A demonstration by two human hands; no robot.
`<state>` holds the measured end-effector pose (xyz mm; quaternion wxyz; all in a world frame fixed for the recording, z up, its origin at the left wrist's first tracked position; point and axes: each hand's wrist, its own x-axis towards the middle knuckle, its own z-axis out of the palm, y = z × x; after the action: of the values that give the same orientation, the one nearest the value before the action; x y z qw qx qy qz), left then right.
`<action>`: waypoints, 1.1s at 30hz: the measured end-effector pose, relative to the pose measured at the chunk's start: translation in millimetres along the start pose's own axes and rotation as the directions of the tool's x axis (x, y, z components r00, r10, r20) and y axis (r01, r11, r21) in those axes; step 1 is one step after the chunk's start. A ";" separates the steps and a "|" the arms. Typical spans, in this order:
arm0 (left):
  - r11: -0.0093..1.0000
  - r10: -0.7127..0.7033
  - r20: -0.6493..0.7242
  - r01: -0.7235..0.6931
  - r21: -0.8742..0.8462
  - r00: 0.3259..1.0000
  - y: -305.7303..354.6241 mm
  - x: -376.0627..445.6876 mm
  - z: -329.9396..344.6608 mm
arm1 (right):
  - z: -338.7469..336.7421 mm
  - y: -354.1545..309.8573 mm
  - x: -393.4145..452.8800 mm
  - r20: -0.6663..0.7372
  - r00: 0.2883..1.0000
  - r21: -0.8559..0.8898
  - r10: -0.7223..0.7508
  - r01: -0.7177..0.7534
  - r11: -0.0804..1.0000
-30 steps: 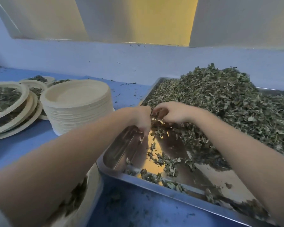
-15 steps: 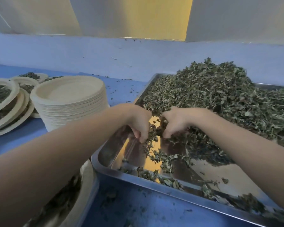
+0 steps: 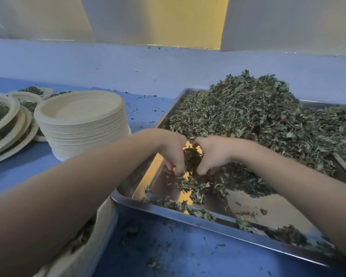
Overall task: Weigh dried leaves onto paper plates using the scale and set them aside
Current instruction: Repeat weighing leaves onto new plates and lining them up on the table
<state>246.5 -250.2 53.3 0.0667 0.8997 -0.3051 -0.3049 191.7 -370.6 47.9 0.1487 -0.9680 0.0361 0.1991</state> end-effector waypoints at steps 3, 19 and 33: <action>0.998 0.045 -0.050 -0.048 -0.044 0.998 5.9 0.6 3.2 | 3.8 -11.6 7.2 -0.062 0.994 -0.015 -0.086 0.086 0.996; 0.995 -0.041 -0.513 -0.012 -0.098 0.857 -48.9 -158.8 -11.1 | -6.1 -125.8 -70.7 -0.350 0.889 0.165 -0.297 0.370 0.914; 0.973 -0.125 -0.507 0.005 -0.232 0.853 -123.9 -271.9 30.5 | 21.6 -196.8 -115.7 -0.101 0.910 0.119 -0.402 0.412 0.903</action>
<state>120.8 11.9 128.9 0.2359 0.9452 -0.2090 -0.0857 102.7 -175.2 128.7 0.2521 -0.9482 -0.1478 0.1247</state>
